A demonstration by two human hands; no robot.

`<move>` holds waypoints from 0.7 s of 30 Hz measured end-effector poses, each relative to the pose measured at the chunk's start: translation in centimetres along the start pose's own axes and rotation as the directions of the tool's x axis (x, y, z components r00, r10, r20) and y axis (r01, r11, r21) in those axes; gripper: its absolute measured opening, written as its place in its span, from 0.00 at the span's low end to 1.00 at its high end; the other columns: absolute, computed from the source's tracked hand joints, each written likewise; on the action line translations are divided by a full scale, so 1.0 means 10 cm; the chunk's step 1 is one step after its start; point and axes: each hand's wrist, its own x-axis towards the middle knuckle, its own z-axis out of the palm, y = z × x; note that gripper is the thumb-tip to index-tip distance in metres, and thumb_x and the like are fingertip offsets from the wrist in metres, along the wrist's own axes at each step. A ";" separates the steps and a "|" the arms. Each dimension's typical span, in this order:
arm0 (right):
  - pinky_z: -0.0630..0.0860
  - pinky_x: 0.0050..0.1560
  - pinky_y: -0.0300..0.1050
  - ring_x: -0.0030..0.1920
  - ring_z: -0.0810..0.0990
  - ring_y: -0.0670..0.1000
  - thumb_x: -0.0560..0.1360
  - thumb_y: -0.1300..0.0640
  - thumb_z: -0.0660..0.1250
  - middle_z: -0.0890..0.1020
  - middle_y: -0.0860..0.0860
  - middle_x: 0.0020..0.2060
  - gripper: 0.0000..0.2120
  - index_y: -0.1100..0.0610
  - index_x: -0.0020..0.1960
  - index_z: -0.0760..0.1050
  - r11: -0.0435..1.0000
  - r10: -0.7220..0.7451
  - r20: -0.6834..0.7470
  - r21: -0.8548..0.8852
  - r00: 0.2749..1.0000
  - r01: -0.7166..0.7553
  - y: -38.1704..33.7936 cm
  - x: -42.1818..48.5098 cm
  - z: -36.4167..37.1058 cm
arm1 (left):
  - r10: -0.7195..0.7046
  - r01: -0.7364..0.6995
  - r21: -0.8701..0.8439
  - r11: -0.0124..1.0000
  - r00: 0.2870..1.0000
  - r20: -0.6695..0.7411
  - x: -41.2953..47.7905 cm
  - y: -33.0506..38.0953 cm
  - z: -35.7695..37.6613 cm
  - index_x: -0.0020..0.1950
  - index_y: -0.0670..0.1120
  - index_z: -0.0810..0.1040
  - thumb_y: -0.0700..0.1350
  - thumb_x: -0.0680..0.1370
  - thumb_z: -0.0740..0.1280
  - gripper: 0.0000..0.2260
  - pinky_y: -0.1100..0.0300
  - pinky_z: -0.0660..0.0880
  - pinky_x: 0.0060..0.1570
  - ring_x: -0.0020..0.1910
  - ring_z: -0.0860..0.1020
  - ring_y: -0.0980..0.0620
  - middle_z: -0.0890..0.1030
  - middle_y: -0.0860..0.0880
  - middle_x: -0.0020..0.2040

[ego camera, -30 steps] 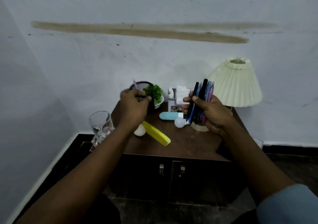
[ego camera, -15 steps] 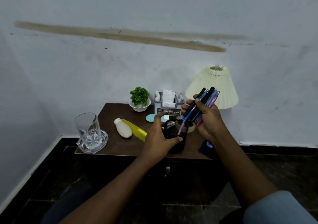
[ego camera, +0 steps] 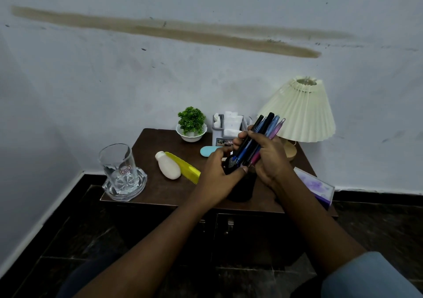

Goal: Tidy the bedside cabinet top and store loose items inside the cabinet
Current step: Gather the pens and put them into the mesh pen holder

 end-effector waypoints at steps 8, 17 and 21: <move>0.79 0.61 0.66 0.52 0.83 0.64 0.79 0.67 0.65 0.83 0.63 0.48 0.11 0.63 0.61 0.73 1.000 -0.012 0.015 0.015 1.000 0.012 0.01 0.00 -0.01 | -0.032 0.032 -0.003 0.999 0.999 0.002 0.06 0.00 0.03 0.59 0.51 0.76 0.45 0.75 0.75 0.15 0.56 0.80 0.55 0.53 0.81 0.60 0.82 0.55 0.54; 0.83 0.52 0.56 0.43 0.86 0.59 0.77 0.68 0.68 0.85 0.60 0.42 0.10 0.62 0.56 0.74 0.996 -0.075 0.030 -0.038 0.997 0.076 0.01 -0.01 0.00 | -0.065 0.065 0.015 0.998 0.998 0.005 0.04 0.01 0.02 0.59 0.52 0.78 0.42 0.77 0.70 0.12 0.55 0.79 0.54 0.51 0.81 0.59 0.82 0.55 0.53; 0.82 0.55 0.60 0.44 0.85 0.61 0.78 0.67 0.67 0.85 0.62 0.44 0.06 0.62 0.55 0.75 0.995 -0.097 0.051 -0.033 0.994 0.098 -0.01 -0.02 0.00 | -0.079 0.079 0.004 0.997 0.997 0.014 0.05 0.01 0.02 0.59 0.53 0.78 0.42 0.77 0.69 0.12 0.54 0.79 0.55 0.53 0.81 0.58 0.82 0.56 0.53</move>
